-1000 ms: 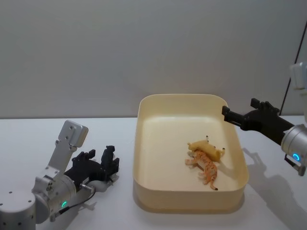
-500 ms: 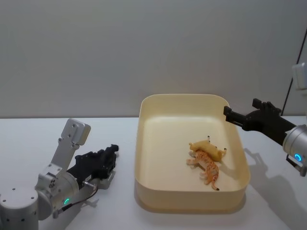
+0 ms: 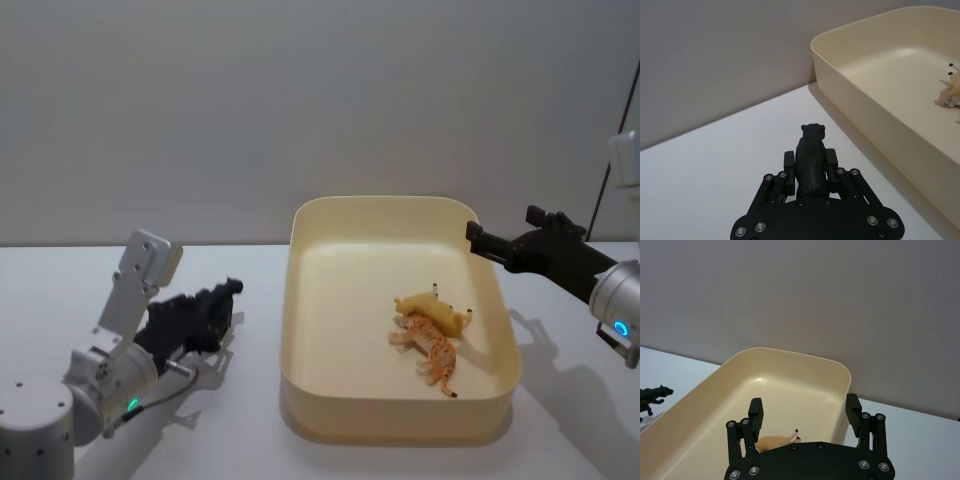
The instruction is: Pick up the toy alternately with two hands and place it into the central storage box.
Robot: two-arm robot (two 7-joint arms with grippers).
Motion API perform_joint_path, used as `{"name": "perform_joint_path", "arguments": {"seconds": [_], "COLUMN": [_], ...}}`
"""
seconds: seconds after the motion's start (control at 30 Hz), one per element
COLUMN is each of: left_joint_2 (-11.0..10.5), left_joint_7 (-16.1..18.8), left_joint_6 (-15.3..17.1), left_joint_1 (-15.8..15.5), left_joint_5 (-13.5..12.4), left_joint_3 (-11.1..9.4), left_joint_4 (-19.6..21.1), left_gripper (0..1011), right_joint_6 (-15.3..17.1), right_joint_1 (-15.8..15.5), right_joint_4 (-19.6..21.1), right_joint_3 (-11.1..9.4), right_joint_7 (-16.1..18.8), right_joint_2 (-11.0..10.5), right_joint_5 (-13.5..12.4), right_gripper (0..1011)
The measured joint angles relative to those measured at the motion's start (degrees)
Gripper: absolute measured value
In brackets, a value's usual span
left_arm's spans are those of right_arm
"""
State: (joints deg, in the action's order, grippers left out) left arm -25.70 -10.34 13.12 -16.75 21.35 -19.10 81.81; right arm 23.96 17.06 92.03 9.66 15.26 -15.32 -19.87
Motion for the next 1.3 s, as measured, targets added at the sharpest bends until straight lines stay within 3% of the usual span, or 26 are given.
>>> {"name": "perform_joint_path", "arguments": {"seconds": [0.27, 0.53, 0.97, 1.3], "left_joint_2": [-0.72, -1.07, -0.51, 0.72], "left_joint_7": [0.56, -2.39, -11.65, -19.92], "left_joint_6": [-0.13, -0.02, 0.79, 1.16], "left_joint_1": [-0.51, -1.73, -4.17, -6.75], "left_joint_5": [-1.17, -1.79, -1.58, -1.63], "left_joint_3": [0.86, 1.51, 1.32, 0.44], "left_joint_4": [3.27, 5.93, 7.02, 5.50], "left_gripper": [330, 330, 329, 330], "right_joint_6": [0.00, 0.00, 0.00, 0.00], "right_joint_1": [0.00, 0.00, 0.00, 0.00], "right_joint_4": [0.00, 0.00, 0.00, 0.00], "right_joint_3": [0.00, 0.00, 0.00, 0.00], "right_joint_7": [0.00, 0.00, 0.00, 0.00], "right_joint_2": [0.00, 0.00, 0.00, 0.00], "right_joint_5": [0.00, -0.01, -0.01, -0.01], "right_gripper": [1001, 1001, 1001, 1001]}}
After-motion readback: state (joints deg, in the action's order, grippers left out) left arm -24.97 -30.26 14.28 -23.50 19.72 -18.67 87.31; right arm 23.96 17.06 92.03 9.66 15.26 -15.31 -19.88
